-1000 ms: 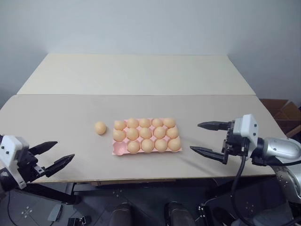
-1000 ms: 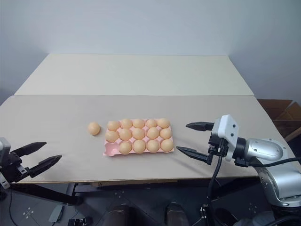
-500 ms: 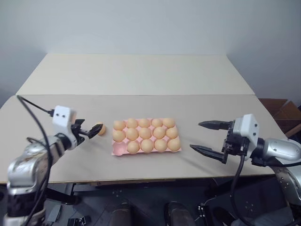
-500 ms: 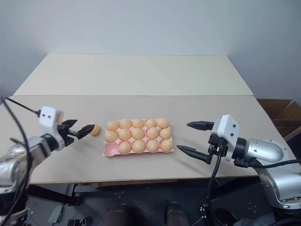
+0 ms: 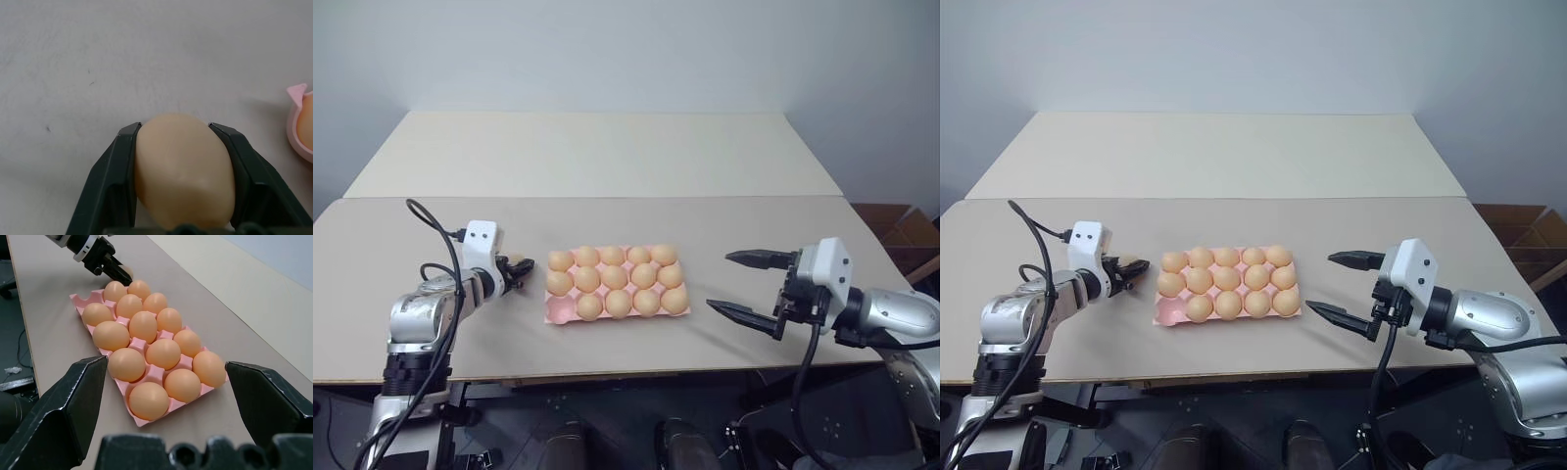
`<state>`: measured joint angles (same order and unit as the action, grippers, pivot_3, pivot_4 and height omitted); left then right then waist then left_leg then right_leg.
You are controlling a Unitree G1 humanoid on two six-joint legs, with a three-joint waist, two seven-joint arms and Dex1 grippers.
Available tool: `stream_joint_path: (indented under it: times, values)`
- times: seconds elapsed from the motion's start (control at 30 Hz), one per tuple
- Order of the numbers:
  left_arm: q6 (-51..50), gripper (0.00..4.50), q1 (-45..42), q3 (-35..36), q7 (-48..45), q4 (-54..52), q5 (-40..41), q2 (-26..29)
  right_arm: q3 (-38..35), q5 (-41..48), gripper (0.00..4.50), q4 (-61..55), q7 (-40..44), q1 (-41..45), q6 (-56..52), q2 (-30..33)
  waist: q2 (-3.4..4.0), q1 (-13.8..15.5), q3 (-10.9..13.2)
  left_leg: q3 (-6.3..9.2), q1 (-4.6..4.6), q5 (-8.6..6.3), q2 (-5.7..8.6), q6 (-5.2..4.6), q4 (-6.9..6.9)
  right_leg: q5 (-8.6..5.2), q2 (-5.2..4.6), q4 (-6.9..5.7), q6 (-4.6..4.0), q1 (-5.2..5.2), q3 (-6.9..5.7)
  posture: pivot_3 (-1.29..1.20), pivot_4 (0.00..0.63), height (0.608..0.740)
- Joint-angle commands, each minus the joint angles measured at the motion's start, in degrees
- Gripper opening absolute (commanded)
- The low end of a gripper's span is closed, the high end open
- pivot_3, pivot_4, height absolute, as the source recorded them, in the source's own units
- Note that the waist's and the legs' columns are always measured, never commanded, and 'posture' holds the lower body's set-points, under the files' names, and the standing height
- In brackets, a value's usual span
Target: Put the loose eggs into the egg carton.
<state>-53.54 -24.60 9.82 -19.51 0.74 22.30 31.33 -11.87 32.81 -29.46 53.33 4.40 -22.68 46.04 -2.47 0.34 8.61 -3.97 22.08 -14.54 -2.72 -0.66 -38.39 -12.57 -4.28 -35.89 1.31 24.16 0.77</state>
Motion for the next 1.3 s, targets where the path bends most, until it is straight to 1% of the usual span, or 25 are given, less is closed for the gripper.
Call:
stream_joint_path:
  times: [0.03,0.17,0.27,0.33,0.4,0.47,0.53,0.7,0.8,0.87,0.9,1.0,1.07,1.17,1.3]
  values:
    - [2.1,1.91,1.4,0.0,-2.3,-4.1,-0.8,2.4,-1.7,1.0,4.5,-2.0,-0.6,0.0,0.6,-0.1,0.0,-0.1,0.0,0.0,0.0,0.0,0.0,0.0,0.0,0.0,0.0,0.0,0.0,0.0,0.01,0.0,0.15,0.74]
    - [8.2,1.91,6.8,2.9,-10.5,-9.9,1.0,7.5,-1.9,1.1,4.5,-2.6,-1.0,-0.7,0.7,-0.3,0.0,-0.4,0.0,-0.01,0.02,-0.01,-0.03,0.0,0.05,-0.01,0.0,0.01,-0.01,0.06,0.01,0.0,0.15,0.74]
    - [14.5,1.91,12.6,6.3,-23.3,-14.1,5.8,11.8,-1.6,1.3,4.5,-3.3,-1.5,-1.1,0.7,-0.8,0.01,-0.5,0.0,-0.03,0.05,-0.01,-0.05,0.0,0.06,-0.03,-0.02,0.0,-0.05,0.13,-0.01,0.0,0.15,0.74]
    - [18.4,1.91,15.5,6.1,-32.2,-15.9,8.7,14.2,-0.9,1.1,4.5,-3.3,-1.6,-1.0,0.8,-1.2,0.03,-0.5,0.0,-0.06,0.02,-0.01,-0.08,0.01,0.07,-0.06,-0.05,-0.01,-0.1,0.11,-0.01,0.0,0.15,0.74]
    - [20.4,1.91,16.0,3.9,-36.9,-16.3,9.9,14.9,-0.2,0.7,4.5,-3.1,-1.7,-0.7,0.9,-1.6,0.05,0.0,0.0,-0.1,0.01,0.0,-0.07,0.01,0.06,-0.09,-0.07,0.01,-0.15,0.07,-0.02,0.0,0.15,0.74]
    - [20.9,1.91,15.0,1.9,-38.6,-16.4,10.4,14.2,0.2,0.4,4.5,-2.9,-1.8,-0.3,0.9,-1.9,0.05,0.5,0.0,-0.1,0.0,0.0,-0.05,0.01,-0.02,-0.2,-0.08,0.0,-0.34,0.04,-0.04,0.0,0.15,0.74]
    - [21.5,1.91,13.7,-0.6,-38.2,-16.2,9.1,13.4,0.0,0.5,4.5,-3.2,-1.9,-0.2,0.7,-2.0,0.05,0.5,0.0,-0.09,0.02,0.01,-0.05,0.0,-0.15,-0.23,-0.07,-0.01,-0.39,0.0,-0.04,0.0,0.15,0.74]
    - [23.5,1.91,10.8,-5.5,-39.2,-13.5,6.3,12.4,-0.8,0.7,4.5,-4.3,-2.1,-1.5,0.7,-1.9,0.05,0.3,0.0,-0.08,0.13,-0.01,-0.04,-0.03,-0.29,0.0,-0.04,0.0,-0.01,0.02,-0.02,0.0,0.15,0.74]
    - [23.7,1.91,9.7,-7.6,-40.7,-12.6,6.4,11.8,-1.1,0.8,4.5,-5.2,-2.9,-2.2,0.4,-2.0,0.05,0.1,0.0,-0.07,0.15,-0.03,-0.06,-0.06,-0.27,0.01,0.0,0.0,0.02,0.05,-0.02,0.0,0.15,0.74]
    - [22.3,2.63,9.1,-8.9,-41.3,-12.7,6.7,12.1,-1.2,0.8,4.5,-5.7,-3.5,-2.6,0.3,-2.0,0.05,0.1,0.0,-0.05,0.17,-0.04,-0.08,-0.07,-0.26,0.0,0.02,0.0,0.02,0.07,-0.02,0.0,0.15,0.74]
    - [21.8,2.87,8.9,-9.2,-41.7,-12.8,7.0,12.4,-1.3,0.8,4.5,-6.0,-3.8,-2.8,0.2,-2.0,0.05,0.2,0.0,-0.05,0.17,-0.04,-0.08,-0.07,-0.27,0.01,0.02,0.0,0.02,0.07,-0.02,0.0,0.15,0.74]
    - [22.2,3.89,8.6,-7.2,-42.9,-13.1,8.6,13.1,-1.7,1.0,4.5,-6.0,-4.2,-3.0,0.1,-1.7,0.05,0.2,0.0,-0.04,0.16,-0.03,-0.08,-0.07,-0.3,0.01,0.02,-0.01,0.02,0.05,-0.03,0.0,0.15,0.74]
    - [22.3,4.49,8.6,-6.1,-43.5,-13.3,9.0,13.8,-1.7,1.0,4.5,-5.8,-4.3,-2.9,0.2,-1.6,0.05,0.1,0.0,-0.05,0.15,-0.03,-0.08,-0.07,-0.3,0.01,0.02,-0.02,0.03,0.05,-0.02,0.0,0.15,0.74]
    - [23.3,4.49,9.0,-3.9,-43.5,-13.3,9.0,15.1,-1.6,0.9,4.5,-5.7,-4.3,-2.7,0.2,-1.7,0.05,0.1,0.0,-0.05,0.15,-0.03,-0.09,-0.07,-0.3,0.01,0.02,-0.02,0.03,0.06,-0.02,0.0,0.15,0.74]
    - [26.0,4.49,11.2,3.8,-42.6,-12.9,8.8,17.9,-1.1,1.0,4.5,-4.7,-3.5,-1.4,0.6,-1.6,0.05,0.0,0.0,-0.05,0.16,-0.03,-0.1,-0.07,-0.29,0.01,0.02,-0.01,0.03,0.08,-0.02,0.0,0.15,0.74]
